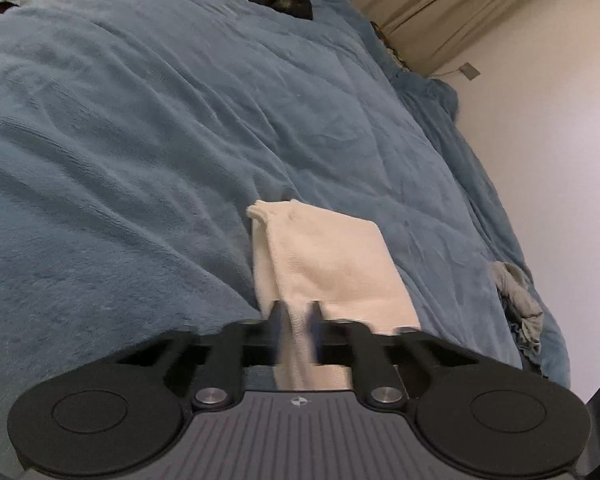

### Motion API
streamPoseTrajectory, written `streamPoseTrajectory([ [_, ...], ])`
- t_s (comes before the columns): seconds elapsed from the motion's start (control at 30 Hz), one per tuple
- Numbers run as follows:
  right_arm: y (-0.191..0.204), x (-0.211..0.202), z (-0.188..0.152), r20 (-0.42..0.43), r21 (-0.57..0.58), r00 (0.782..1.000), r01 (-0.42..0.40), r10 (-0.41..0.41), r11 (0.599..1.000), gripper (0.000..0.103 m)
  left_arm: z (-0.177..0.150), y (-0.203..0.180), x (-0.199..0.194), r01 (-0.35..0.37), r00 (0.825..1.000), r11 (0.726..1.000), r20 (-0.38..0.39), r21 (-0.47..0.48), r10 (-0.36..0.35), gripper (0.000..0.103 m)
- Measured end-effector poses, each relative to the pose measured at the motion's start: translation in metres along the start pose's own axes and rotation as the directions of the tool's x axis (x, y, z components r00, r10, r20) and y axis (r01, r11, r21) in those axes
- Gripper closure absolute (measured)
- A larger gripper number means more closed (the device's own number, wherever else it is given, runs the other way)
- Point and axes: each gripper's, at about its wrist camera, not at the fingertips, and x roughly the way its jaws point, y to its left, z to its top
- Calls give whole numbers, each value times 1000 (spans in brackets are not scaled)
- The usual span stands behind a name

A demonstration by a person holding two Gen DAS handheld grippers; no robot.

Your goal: Fold clothes

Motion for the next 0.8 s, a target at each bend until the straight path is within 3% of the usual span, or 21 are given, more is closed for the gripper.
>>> streamPoseTrajectory([
  [0.13, 2, 7, -13, -48, -33, 999, -4, 3, 999, 69, 0, -11, 4, -29, 1000, 999, 3, 45, 29, 96],
  [0.17, 2, 6, -16, -41, -37, 999, 14, -16, 999, 83, 0, -12, 3, -26, 1000, 999, 5, 47, 26, 96],
  [0.2, 2, 5, -17, -32, -32, 999, 37, -38, 999, 91, 1, -14, 3, -22, 1000, 999, 9, 48, 22, 97],
  [0.27, -3, 1, -16, -7, 1, 998, 57, -57, 998, 94, 3, -20, 2, -4, 1000, 999, 18, 53, 3, 97],
  [0.4, -4, 3, -15, -15, 18, 998, 55, -54, 998, 94, 2, -30, 7, -29, 1000, 992, 9, 119, 28, 97],
  [0.53, -9, 5, -19, -33, 64, 999, 7, -5, 998, 90, -5, -14, 14, -40, 999, 997, -13, 63, 41, 96],
  [0.63, -22, -6, -17, -20, 129, 1000, -19, 22, 991, 90, -3, -8, 4, -43, 999, 998, 3, 42, 43, 81],
  [0.67, -25, -11, -16, -18, 136, 1000, -18, 21, 991, 90, -2, -9, 0, -54, 998, 997, 14, 48, 53, 70],
  [0.8, -40, -31, -3, 2, 141, 1000, 23, -23, 990, 89, 11, -15, -13, -52, 997, 996, 53, 67, 49, 68],
])
